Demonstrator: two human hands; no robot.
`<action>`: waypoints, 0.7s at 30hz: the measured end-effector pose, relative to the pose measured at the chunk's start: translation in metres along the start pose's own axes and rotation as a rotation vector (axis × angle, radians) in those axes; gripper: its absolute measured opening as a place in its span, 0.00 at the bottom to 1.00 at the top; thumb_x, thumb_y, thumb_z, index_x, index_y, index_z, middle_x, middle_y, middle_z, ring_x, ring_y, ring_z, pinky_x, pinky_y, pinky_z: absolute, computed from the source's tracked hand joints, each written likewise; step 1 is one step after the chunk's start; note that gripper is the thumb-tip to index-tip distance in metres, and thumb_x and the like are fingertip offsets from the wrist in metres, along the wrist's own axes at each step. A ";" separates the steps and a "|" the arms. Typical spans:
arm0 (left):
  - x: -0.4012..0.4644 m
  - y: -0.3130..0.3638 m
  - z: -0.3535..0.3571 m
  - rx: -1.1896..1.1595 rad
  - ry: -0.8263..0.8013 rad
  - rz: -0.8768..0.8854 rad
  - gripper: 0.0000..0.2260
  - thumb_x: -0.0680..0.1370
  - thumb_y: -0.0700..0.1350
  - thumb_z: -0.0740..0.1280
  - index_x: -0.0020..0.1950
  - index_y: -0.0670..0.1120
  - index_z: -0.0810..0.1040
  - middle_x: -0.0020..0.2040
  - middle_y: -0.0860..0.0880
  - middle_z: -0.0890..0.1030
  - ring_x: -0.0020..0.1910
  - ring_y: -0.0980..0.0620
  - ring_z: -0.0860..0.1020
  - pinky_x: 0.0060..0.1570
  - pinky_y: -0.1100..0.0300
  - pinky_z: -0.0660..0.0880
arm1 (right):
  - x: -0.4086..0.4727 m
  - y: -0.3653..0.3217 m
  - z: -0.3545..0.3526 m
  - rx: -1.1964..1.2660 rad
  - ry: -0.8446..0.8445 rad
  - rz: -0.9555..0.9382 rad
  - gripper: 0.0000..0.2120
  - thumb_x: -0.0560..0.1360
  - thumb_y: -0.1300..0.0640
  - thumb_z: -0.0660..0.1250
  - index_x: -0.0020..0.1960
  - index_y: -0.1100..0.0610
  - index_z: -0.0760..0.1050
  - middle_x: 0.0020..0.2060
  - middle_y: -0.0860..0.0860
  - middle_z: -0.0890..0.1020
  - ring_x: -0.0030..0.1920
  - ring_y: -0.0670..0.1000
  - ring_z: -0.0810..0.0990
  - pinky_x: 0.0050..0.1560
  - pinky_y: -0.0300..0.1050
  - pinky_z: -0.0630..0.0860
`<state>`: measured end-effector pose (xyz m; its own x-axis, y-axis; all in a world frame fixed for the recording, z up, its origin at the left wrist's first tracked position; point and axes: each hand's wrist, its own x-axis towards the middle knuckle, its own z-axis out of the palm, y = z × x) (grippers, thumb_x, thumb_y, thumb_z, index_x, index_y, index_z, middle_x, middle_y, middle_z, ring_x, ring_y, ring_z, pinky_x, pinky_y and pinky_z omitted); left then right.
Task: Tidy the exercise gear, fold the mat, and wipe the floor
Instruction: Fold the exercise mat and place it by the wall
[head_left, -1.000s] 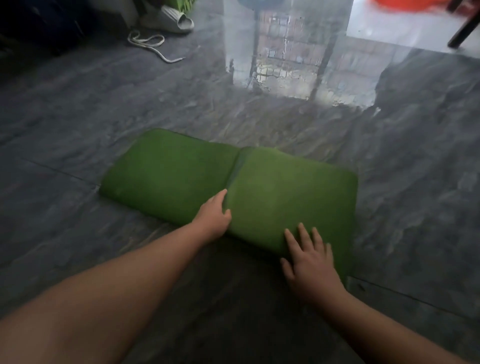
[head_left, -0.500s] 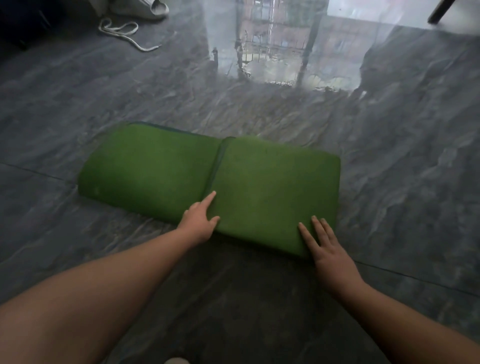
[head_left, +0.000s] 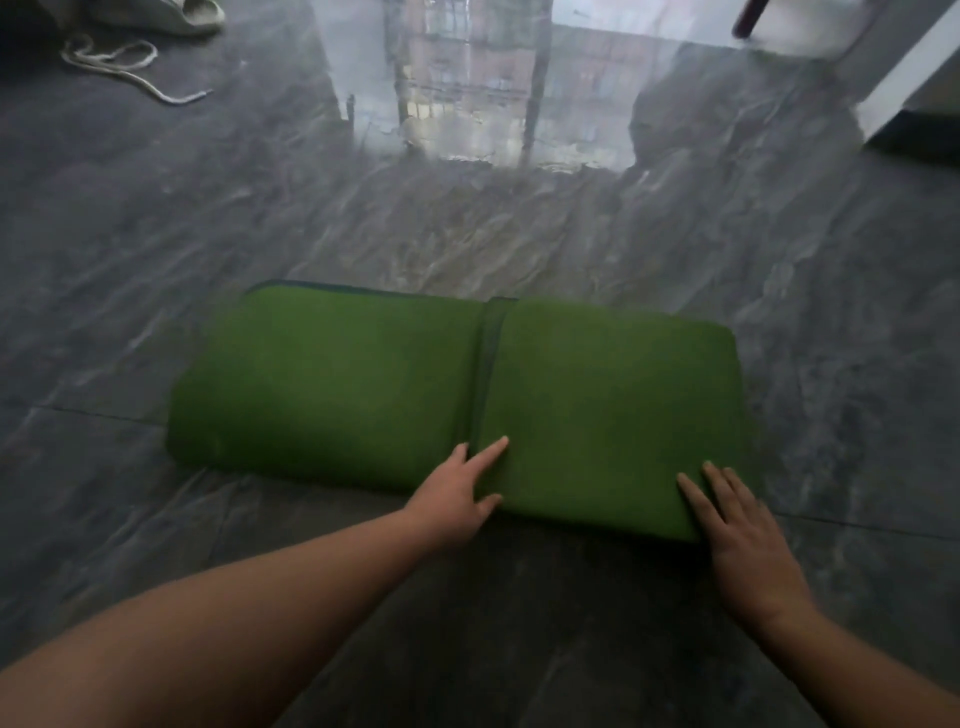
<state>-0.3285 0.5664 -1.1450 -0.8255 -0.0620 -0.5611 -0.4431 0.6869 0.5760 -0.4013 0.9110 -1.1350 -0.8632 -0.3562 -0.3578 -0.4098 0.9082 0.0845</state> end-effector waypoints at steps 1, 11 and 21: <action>0.002 0.008 0.008 0.002 -0.027 0.030 0.33 0.79 0.50 0.67 0.77 0.67 0.52 0.80 0.43 0.52 0.77 0.43 0.61 0.74 0.58 0.59 | -0.006 0.008 0.003 -0.015 -0.015 0.046 0.50 0.60 0.71 0.71 0.77 0.49 0.59 0.75 0.57 0.67 0.74 0.60 0.62 0.64 0.66 0.72; 0.006 0.010 0.006 0.049 -0.033 0.113 0.35 0.78 0.55 0.67 0.78 0.65 0.49 0.80 0.49 0.55 0.77 0.48 0.59 0.75 0.51 0.60 | 0.016 -0.056 -0.017 0.025 -0.130 0.114 0.53 0.69 0.55 0.65 0.78 0.52 0.29 0.77 0.54 0.31 0.78 0.58 0.32 0.75 0.70 0.41; -0.003 -0.053 -0.032 0.522 0.027 -0.026 0.29 0.82 0.57 0.54 0.81 0.52 0.49 0.81 0.45 0.47 0.80 0.45 0.46 0.77 0.49 0.50 | 0.050 -0.193 -0.028 0.031 -0.240 -0.292 0.43 0.78 0.36 0.57 0.78 0.45 0.30 0.74 0.50 0.27 0.76 0.65 0.30 0.62 0.85 0.37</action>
<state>-0.3143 0.5070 -1.1547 -0.8282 -0.0982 -0.5517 -0.2365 0.9538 0.1852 -0.3733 0.7121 -1.1434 -0.6164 -0.5426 -0.5707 -0.6161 0.7836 -0.0795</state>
